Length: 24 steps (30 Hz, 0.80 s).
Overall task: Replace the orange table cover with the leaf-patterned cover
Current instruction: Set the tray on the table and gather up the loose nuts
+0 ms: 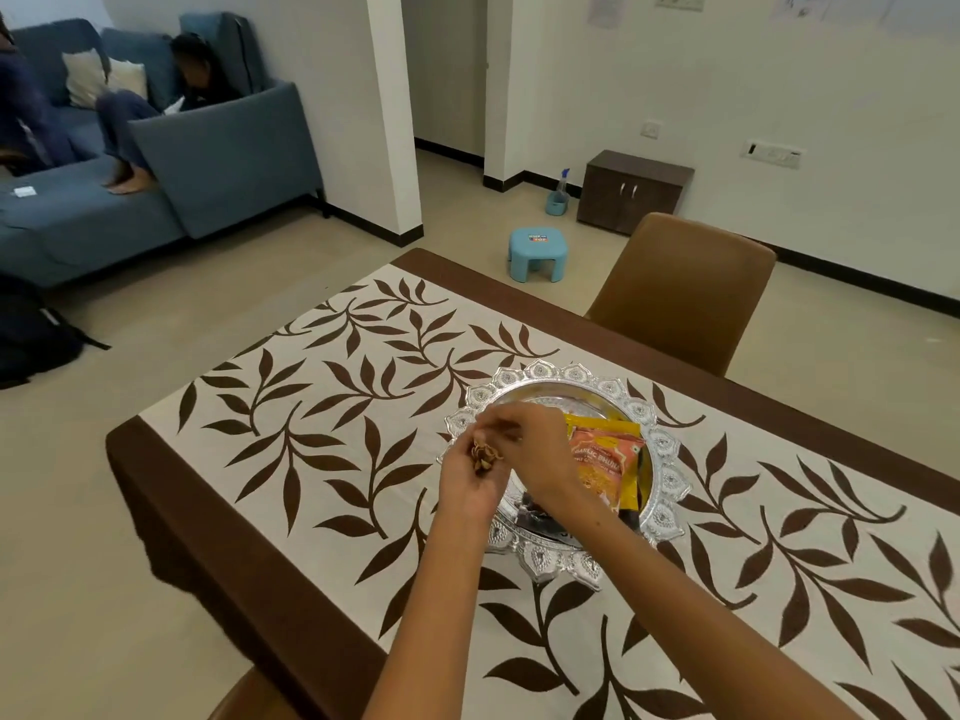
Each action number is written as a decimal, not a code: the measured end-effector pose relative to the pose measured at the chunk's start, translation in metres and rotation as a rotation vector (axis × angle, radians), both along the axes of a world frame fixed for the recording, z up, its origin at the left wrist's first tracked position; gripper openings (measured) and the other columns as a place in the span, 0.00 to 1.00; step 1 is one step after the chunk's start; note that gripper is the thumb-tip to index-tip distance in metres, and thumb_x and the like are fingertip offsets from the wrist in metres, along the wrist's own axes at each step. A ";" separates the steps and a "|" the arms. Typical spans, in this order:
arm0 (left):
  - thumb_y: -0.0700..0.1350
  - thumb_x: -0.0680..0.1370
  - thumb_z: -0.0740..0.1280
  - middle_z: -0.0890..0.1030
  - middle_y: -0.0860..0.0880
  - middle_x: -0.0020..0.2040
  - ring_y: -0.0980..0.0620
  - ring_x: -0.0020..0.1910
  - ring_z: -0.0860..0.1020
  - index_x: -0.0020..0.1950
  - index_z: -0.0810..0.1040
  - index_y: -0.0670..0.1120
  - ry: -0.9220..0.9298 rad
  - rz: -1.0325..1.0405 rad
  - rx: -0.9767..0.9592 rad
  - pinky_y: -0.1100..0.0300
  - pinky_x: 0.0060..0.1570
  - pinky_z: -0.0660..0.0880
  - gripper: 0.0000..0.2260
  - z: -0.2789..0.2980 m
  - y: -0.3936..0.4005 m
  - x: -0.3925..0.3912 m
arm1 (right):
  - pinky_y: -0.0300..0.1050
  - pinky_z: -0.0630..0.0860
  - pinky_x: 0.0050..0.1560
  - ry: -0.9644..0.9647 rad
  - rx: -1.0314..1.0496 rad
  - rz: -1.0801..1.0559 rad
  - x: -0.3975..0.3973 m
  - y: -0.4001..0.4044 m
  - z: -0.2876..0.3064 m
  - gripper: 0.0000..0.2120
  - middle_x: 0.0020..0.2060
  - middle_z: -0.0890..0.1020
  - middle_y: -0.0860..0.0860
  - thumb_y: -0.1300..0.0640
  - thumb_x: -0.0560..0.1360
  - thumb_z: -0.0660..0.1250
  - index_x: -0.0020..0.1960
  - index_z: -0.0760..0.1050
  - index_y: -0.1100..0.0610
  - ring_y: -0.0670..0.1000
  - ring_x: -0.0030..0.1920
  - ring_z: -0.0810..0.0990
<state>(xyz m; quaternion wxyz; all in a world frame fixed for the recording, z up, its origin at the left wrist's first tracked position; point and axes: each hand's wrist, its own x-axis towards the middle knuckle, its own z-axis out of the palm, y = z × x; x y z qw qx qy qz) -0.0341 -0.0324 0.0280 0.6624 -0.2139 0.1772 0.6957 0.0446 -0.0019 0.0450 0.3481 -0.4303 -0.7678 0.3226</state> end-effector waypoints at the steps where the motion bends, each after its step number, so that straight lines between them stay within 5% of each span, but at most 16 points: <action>1: 0.39 0.81 0.58 0.81 0.37 0.37 0.45 0.36 0.82 0.49 0.76 0.33 0.015 -0.003 -0.012 0.53 0.32 0.81 0.11 0.001 0.000 -0.001 | 0.36 0.78 0.46 0.044 0.017 -0.021 0.002 0.001 0.003 0.09 0.38 0.84 0.48 0.68 0.69 0.70 0.45 0.83 0.57 0.42 0.41 0.81; 4: 0.40 0.82 0.56 0.81 0.35 0.48 0.42 0.47 0.82 0.55 0.76 0.32 0.042 -0.002 0.017 0.48 0.45 0.80 0.13 0.002 -0.004 -0.008 | 0.30 0.75 0.41 0.147 0.046 -0.091 0.012 0.013 0.005 0.06 0.39 0.84 0.48 0.66 0.71 0.70 0.46 0.83 0.59 0.41 0.41 0.81; 7: 0.41 0.82 0.56 0.79 0.36 0.54 0.42 0.53 0.79 0.60 0.74 0.33 0.058 0.001 0.007 0.48 0.58 0.75 0.14 0.002 -0.012 -0.017 | 0.28 0.74 0.41 -0.057 -0.012 -0.113 0.022 0.026 -0.012 0.08 0.45 0.85 0.53 0.67 0.73 0.68 0.50 0.82 0.60 0.45 0.42 0.82; 10: 0.41 0.82 0.56 0.79 0.36 0.56 0.42 0.54 0.78 0.61 0.74 0.33 0.062 -0.010 -0.007 0.48 0.62 0.72 0.14 0.000 -0.016 -0.026 | 0.38 0.73 0.55 -0.454 -0.108 0.046 0.023 0.024 -0.037 0.16 0.59 0.79 0.55 0.62 0.76 0.66 0.63 0.76 0.57 0.52 0.56 0.79; 13: 0.42 0.82 0.56 0.78 0.36 0.56 0.41 0.55 0.78 0.60 0.74 0.33 0.078 -0.021 -0.004 0.49 0.65 0.70 0.15 0.000 -0.019 -0.030 | 0.51 0.62 0.69 -0.682 0.039 0.218 0.017 0.010 -0.055 0.18 0.70 0.68 0.54 0.57 0.77 0.64 0.67 0.72 0.54 0.57 0.71 0.63; 19: 0.42 0.83 0.56 0.79 0.36 0.51 0.42 0.53 0.78 0.59 0.75 0.33 0.141 -0.047 -0.031 0.48 0.59 0.72 0.14 -0.001 -0.023 -0.030 | 0.42 0.75 0.47 -0.638 0.242 0.144 0.018 0.004 -0.064 0.09 0.51 0.79 0.55 0.63 0.73 0.68 0.53 0.81 0.59 0.53 0.49 0.76; 24: 0.42 0.83 0.55 0.80 0.35 0.51 0.41 0.54 0.77 0.57 0.75 0.33 0.159 -0.056 -0.062 0.50 0.63 0.70 0.15 -0.003 -0.026 -0.031 | 0.38 0.74 0.46 -0.309 0.041 -0.042 0.017 0.021 -0.039 0.06 0.43 0.83 0.53 0.65 0.73 0.68 0.48 0.82 0.60 0.47 0.41 0.78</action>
